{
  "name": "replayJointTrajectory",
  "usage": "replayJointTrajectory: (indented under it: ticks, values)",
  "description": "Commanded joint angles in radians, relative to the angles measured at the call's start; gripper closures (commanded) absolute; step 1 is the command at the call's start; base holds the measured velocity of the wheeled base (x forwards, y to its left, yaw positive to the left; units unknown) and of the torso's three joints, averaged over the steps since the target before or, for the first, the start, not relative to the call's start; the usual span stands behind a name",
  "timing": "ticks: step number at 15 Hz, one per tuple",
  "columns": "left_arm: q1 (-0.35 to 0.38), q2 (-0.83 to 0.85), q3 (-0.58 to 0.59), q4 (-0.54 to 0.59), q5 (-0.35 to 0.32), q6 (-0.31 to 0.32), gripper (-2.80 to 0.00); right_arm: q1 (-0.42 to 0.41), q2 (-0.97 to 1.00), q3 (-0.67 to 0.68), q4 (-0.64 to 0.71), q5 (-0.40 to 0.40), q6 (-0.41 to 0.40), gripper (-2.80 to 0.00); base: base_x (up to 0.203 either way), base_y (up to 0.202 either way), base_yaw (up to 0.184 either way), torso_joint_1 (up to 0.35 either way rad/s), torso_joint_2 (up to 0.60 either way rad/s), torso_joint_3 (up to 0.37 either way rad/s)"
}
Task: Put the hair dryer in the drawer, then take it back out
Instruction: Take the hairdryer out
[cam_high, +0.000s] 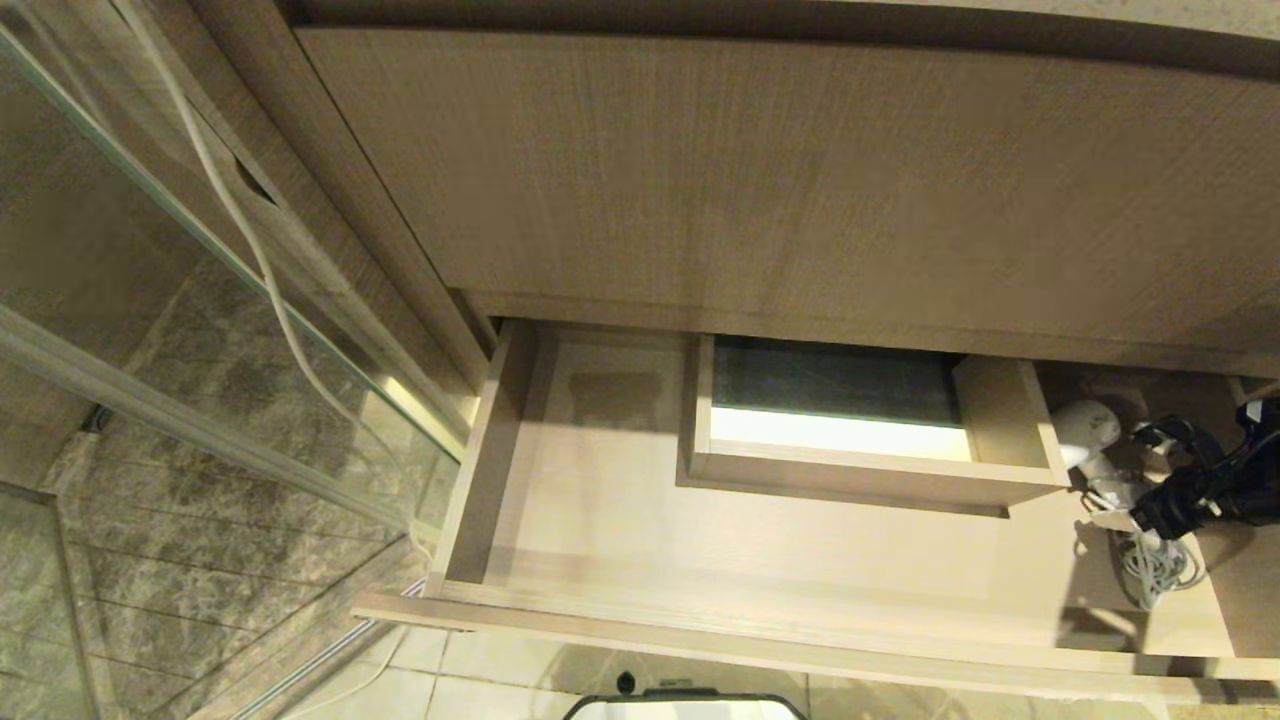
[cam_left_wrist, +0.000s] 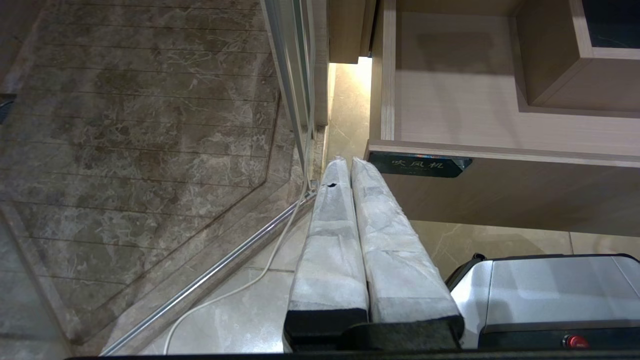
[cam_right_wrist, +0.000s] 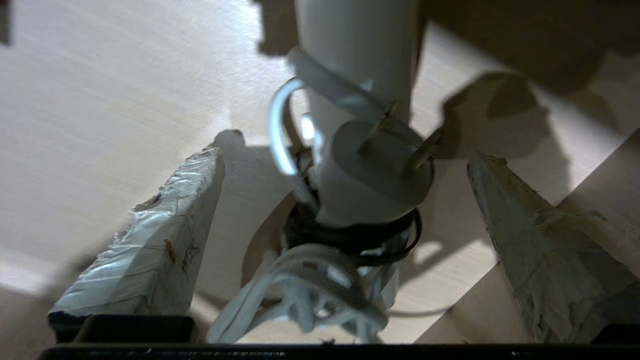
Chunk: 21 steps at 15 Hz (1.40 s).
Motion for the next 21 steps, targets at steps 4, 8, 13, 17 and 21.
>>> replayJointTrajectory:
  ticks: [4,8,13,17,21]
  values:
    - [0.000,0.000,0.002,0.000,0.000,0.000,0.00,0.001,0.044,-0.021,-0.026,0.004,-0.002,-2.80,0.000,0.000,0.000,0.000,0.00,0.000]
    - [0.000,0.000,0.001,0.000,0.000,0.000,0.00,0.000,0.061,-0.037,-0.034,0.014,0.001,-2.80,0.000,0.000,0.000,0.000,0.00,0.000]
    - [0.000,0.000,0.001,0.000,0.000,0.000,0.00,0.001,0.053,-0.034,-0.048,0.014,-0.002,0.00,0.000,0.000,0.000,0.000,0.00,0.000]
    - [0.000,0.000,0.002,0.000,0.000,0.000,0.00,0.001,0.035,-0.033,-0.047,0.013,0.000,0.00,0.000,0.000,0.000,0.000,0.00,0.000]
    - [0.000,0.000,0.000,0.000,0.000,0.000,0.00,-0.001,-0.007,-0.004,-0.028,0.011,0.000,0.00,0.000,0.000,0.000,0.000,0.00,0.000]
